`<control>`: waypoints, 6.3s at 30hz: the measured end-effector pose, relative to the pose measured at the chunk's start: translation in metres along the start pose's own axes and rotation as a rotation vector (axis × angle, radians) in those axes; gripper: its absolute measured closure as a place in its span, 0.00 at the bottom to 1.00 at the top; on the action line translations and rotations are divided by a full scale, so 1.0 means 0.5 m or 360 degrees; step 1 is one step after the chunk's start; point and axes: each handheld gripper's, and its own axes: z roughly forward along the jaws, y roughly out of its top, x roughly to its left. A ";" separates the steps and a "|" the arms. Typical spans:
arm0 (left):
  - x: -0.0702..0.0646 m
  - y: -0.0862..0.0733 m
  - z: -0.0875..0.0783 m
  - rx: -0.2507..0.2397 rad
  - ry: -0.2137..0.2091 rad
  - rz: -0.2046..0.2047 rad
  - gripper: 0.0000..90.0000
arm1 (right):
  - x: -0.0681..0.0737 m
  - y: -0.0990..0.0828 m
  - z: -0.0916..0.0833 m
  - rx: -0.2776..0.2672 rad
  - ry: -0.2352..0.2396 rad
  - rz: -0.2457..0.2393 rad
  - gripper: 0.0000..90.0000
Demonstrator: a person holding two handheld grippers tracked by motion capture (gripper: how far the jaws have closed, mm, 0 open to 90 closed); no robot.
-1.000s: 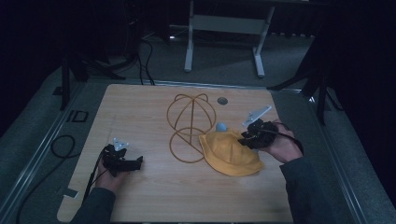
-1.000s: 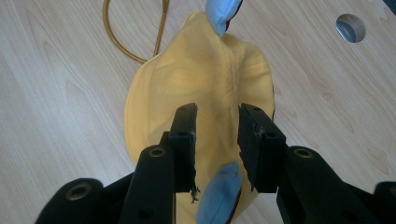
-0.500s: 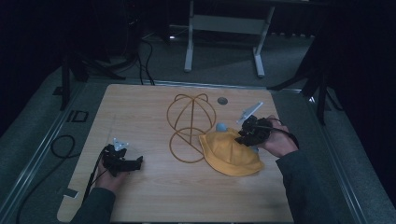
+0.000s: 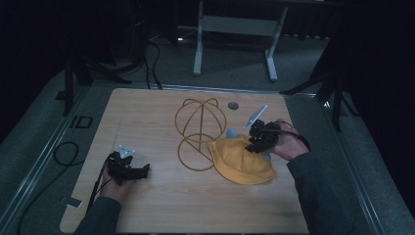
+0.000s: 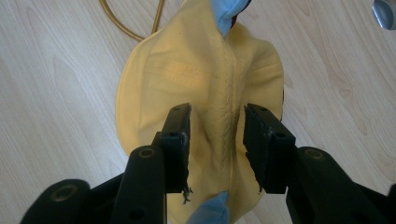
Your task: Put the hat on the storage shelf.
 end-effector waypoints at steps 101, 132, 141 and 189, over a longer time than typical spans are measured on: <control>0.000 0.000 0.000 0.0004 -0.0001 0.0001 0.02 | -0.098 -0.033 -0.217 -0.0227 -0.0221 0.0049 0.93; 0.000 0.000 0.000 0.0005 -0.0001 0.0002 0.02 | -0.104 -0.022 -0.267 -0.0354 -0.0254 0.0003 0.93; 0.000 0.000 -0.001 0.0007 -0.0002 0.0003 0.02 | -0.098 -0.007 -0.275 -0.0401 -0.0243 -0.0036 0.93; 0.000 0.000 -0.001 0.0009 -0.0002 0.0004 0.02 | -0.069 0.062 -0.302 -0.0581 -0.0200 -0.0135 0.93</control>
